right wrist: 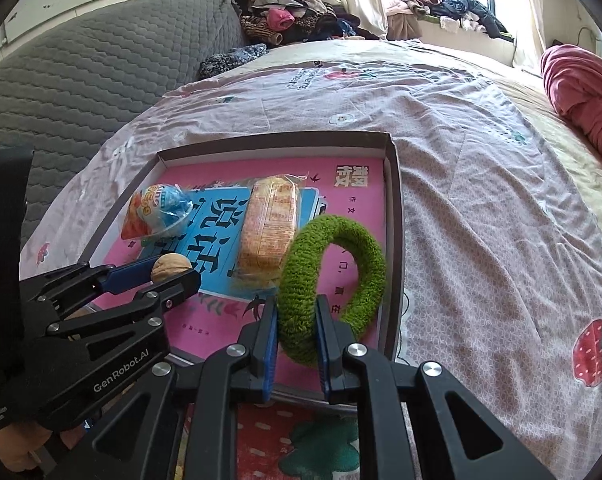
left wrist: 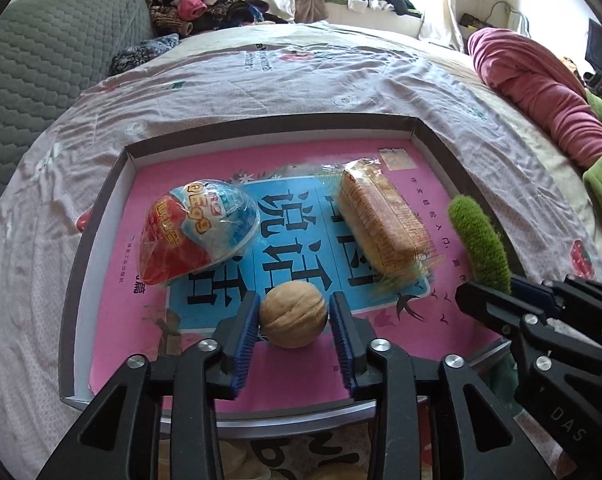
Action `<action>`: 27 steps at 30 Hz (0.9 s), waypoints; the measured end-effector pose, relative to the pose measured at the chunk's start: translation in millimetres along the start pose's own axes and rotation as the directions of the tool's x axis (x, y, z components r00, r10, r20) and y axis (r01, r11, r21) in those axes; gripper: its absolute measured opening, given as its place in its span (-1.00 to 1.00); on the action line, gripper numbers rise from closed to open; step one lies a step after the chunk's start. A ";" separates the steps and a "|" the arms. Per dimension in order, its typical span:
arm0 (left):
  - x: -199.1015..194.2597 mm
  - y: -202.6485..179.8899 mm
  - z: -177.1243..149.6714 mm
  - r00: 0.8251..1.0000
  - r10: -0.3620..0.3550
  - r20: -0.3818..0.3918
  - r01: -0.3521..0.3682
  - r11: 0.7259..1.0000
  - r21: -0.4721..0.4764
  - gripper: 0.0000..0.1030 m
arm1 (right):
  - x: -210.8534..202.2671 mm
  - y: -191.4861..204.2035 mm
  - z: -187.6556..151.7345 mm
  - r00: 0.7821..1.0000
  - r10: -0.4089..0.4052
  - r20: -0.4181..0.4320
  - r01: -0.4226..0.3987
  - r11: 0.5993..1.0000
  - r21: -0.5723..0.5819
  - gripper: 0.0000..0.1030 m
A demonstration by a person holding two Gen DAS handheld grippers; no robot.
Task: Organize objects
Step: 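Lower the walnut and green ring over the book in the tray, then open the left tool to drop the walnut while the right tool releases the ring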
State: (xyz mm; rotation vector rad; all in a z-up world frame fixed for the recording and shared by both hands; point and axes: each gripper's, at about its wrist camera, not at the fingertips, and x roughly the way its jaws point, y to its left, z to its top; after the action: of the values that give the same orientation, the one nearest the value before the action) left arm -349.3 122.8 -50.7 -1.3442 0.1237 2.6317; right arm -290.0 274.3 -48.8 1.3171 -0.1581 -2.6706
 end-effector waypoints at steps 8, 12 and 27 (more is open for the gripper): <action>1.2 0.9 2.2 0.999 0.012 -0.030 -0.012 1.000 -0.002 0.16 | 1.4 0.9 0.2 1.000 -0.004 -0.017 0.004 1.000 0.001 -0.59; -0.9 1.5 1.3 0.999 0.011 -0.034 -0.011 1.000 -0.002 0.39 | -0.3 2.9 0.8 1.000 -0.007 -0.022 0.007 1.000 -0.006 -0.55; -20.8 12.9 5.1 0.999 0.029 -0.027 -0.029 0.999 -0.016 0.59 | -18.6 5.6 7.0 1.000 -0.009 -0.004 0.010 1.000 0.007 -0.30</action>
State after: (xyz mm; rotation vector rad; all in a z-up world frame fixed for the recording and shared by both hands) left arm -344.0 108.3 -31.1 -1.3936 0.1270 2.6443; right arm -283.9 272.5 -29.1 1.3288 -0.1610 -2.6773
